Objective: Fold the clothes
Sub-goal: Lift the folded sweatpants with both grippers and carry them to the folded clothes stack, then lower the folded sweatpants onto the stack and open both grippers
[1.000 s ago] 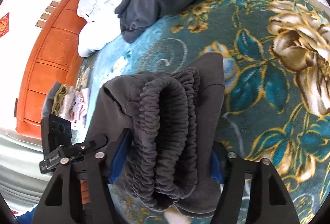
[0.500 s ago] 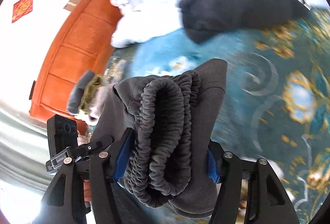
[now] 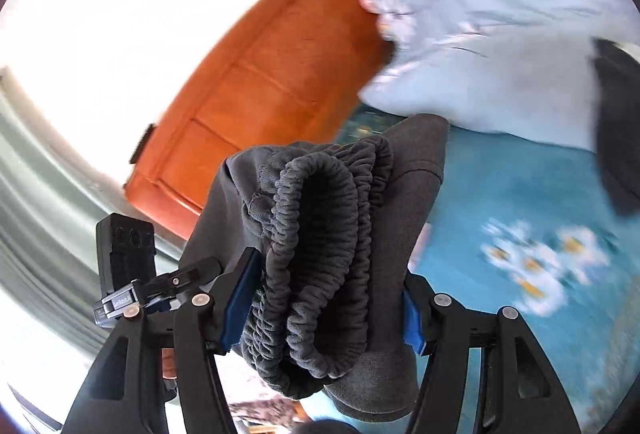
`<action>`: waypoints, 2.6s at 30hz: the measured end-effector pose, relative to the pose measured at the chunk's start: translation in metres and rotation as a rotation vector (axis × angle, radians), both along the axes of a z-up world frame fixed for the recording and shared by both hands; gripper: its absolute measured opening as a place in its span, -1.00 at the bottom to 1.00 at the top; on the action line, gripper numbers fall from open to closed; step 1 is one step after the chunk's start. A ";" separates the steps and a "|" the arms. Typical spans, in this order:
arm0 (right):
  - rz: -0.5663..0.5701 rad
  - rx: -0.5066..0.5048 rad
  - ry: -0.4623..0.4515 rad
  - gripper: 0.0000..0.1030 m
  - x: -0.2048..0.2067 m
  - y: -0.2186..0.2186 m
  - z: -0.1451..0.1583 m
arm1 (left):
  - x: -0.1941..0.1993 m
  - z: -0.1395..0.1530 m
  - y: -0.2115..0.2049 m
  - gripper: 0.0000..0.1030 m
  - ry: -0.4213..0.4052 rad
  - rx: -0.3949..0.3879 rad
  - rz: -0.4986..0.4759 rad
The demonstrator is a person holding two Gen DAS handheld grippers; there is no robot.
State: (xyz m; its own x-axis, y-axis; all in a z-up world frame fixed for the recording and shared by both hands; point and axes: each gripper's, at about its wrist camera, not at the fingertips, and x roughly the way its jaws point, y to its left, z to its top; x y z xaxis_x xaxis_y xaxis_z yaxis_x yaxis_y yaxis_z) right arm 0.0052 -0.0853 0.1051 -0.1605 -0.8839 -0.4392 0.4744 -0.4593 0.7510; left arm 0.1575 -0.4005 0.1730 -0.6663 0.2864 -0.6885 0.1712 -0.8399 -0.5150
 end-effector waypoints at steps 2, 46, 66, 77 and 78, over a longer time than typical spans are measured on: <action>0.040 -0.021 -0.015 0.24 -0.010 -0.042 0.009 | 0.002 0.013 -0.039 0.49 -0.007 -0.011 0.027; 0.099 0.061 -0.132 0.25 -0.063 -0.161 -0.062 | 0.005 -0.036 -0.216 0.65 -0.067 -0.088 0.288; 0.208 0.153 0.069 0.26 -0.046 -0.226 -0.023 | 0.006 -0.043 -0.143 0.65 -0.039 -0.274 0.215; 0.205 0.391 0.206 0.52 0.020 -0.190 -0.034 | 0.037 -0.055 -0.079 0.97 -0.037 -0.308 0.262; 0.205 0.413 0.201 0.55 0.023 -0.191 -0.038 | 0.037 -0.061 -0.075 1.00 -0.054 -0.317 0.267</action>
